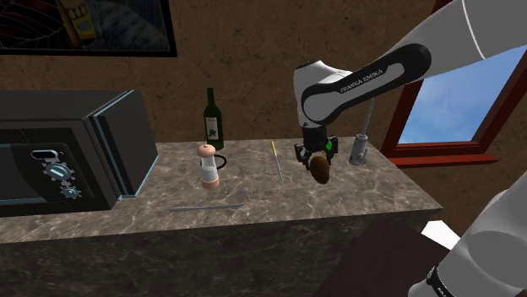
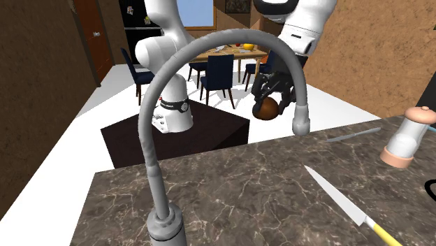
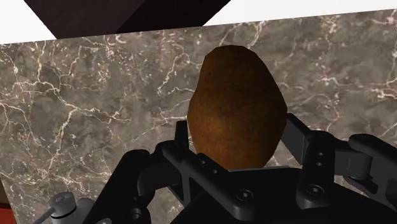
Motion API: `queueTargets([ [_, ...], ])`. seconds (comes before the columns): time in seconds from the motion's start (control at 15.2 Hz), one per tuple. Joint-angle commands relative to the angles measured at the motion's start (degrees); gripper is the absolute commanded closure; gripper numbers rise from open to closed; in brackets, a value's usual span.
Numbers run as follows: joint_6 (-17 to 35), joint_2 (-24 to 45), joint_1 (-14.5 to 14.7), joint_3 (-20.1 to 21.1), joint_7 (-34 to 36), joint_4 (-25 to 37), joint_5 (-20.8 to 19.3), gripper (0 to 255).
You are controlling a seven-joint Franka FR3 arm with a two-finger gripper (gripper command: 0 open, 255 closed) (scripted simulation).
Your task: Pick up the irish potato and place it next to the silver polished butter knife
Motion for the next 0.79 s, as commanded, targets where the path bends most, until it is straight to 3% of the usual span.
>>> queueTargets([
  [0.0, -0.9, 2.4, 1.1, 1.4, 2.4, 2.9, 0.3, 255],
  [0.73, -8.0, 19.6, 8.1, 6.9, 14.8, 24.8, -1.4, 255],
])
